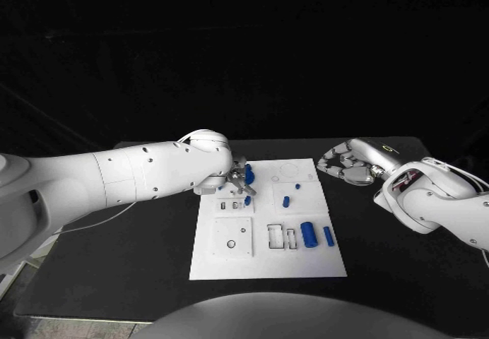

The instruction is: Assemble the parts on the task board

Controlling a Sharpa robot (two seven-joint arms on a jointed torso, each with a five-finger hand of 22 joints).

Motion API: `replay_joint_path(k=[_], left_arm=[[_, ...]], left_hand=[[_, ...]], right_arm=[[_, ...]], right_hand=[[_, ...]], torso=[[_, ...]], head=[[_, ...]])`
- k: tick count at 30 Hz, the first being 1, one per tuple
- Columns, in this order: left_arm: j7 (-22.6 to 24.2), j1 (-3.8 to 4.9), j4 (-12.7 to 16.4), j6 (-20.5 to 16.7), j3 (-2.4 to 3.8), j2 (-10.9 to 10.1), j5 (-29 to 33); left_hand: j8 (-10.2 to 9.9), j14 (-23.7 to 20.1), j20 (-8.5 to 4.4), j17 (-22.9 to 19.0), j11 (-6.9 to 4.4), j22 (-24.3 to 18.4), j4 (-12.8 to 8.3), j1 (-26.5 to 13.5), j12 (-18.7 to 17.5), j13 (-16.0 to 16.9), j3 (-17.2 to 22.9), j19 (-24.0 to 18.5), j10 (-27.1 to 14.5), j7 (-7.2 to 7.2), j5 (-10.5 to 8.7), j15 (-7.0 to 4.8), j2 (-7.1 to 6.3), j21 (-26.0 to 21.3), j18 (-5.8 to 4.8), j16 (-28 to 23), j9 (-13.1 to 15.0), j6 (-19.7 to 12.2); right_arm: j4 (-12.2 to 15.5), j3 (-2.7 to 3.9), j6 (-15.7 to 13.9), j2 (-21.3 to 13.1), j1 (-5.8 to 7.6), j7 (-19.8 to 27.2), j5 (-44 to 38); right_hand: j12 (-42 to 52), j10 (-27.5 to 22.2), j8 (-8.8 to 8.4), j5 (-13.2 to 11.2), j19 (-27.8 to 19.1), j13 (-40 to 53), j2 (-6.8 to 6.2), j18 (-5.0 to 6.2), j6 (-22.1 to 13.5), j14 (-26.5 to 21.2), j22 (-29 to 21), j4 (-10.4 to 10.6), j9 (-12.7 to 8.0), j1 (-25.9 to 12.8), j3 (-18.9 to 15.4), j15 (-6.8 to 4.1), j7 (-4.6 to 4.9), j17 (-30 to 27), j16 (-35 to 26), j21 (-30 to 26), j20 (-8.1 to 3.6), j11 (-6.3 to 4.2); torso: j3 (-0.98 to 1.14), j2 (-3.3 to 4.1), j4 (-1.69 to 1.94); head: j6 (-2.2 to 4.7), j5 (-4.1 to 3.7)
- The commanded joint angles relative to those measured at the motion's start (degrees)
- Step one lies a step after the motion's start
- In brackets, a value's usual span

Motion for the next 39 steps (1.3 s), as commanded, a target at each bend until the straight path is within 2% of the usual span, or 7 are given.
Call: replay_joint_path(k=[1, 12, 30, 39], left_arm=[[2.0, -0.45, -0.7, 0.9, 0.06, 0.6, -0.9], [3.1, -1.14, -2.2, 0.0, 0.1, 0.9, -1.0], [4.2, -2.54, -4.1, 0.8, 0.09, 1.7, -0.2], [5.3, -2.88, -5.1, 0.2, 0.09, 1.9, 0.7]], left_hand=[[-0.4, 6.0, -0.41, 15.1, -0.39, 13.7, -0.4, 0.4, 0.3, 15.0, 0.0, 3.0, 6.0, 0.03, -0.03, -0.3, -0.15, -0.1, -0.29, 0.1, 0.2, -0.5], [-1.5, 6.0, -0.3, 15.1, -0.19, 13.4, -0.4, 0.6, 0.3, 15.0, 0.2, 2.3, 5.9, 0.26, 0.34, -0.12, 0.01, -0.7, -0.09, 0.1, 0.4, -1.0], [-2.0, 6.0, -0.15, 15.1, -0.06, 13.1, -0.7, 1.1, -0.9, 14.4, 0.5, 1.5, 4.7, 0.31, 0.79, 0.04, 0.25, -1.5, 0.15, 0.1, 0.9, -0.6], [-2.8, 6.0, -0.05, 15.1, 0.05, 12.9, -0.8, 1.5, -1.6, 14.0, 0.8, 1.1, 4.0, 0.43, 1.31, 0.14, 0.39, -2.0, 0.26, 0.1, 1.0, -0.9]], right_arm=[[0.1, 0.02, 0.6, -0.1, -0.07, 0.6, 0.7], [-0.1, 0.02, 1.4, 0.0, -0.23, 0.3, 1.1], [-0.5, 0.02, 3.0, 0.3, -0.69, 0.0, 1.8], [-0.7, 0.02, 3.4, 0.3, -0.79, -0.1, 1.8]], right_hand=[[0.2, 6.0, -0.22, 0.2, 0.3, 15.1, 0.09, -0.25, -0.2, 4.7, 7.1, 0.0, 0.0, 0.4, 0.4, 0.38, 0.13, 8.5, -0.2, -0.3, 0.13, 0.52], [0.2, 6.0, -0.26, 0.5, 0.3, 15.1, 0.07, -0.21, -0.3, 4.7, 7.1, -0.1, 0.1, 0.7, 0.6, 0.38, 0.15, 8.4, -0.2, -0.5, 0.14, 0.5], [0.2, 6.0, -0.31, 0.8, 0.2, 15.1, 0.01, -0.14, -0.4, 4.6, 7.0, -0.2, 0.2, 1.1, 0.8, 0.35, 0.21, 8.2, -0.3, -0.9, 0.14, 0.44], [0.2, 6.0, -0.34, 1.1, 0.2, 15.1, 0.0, -0.1, -0.4, 4.6, 7.0, -0.3, 0.3, 1.4, 0.9, 0.34, 0.23, 8.1, -0.3, -1.2, 0.13, 0.41]], torso=[[0.0, -0.01, -0.05], [0.05, -0.14, -0.06], [0.0, -0.08, -0.02], [0.02, -0.13, -0.01]], head=[[0.01, 0.15], [0.01, 0.16], [0.01, 0.12], [0.01, 0.29]])
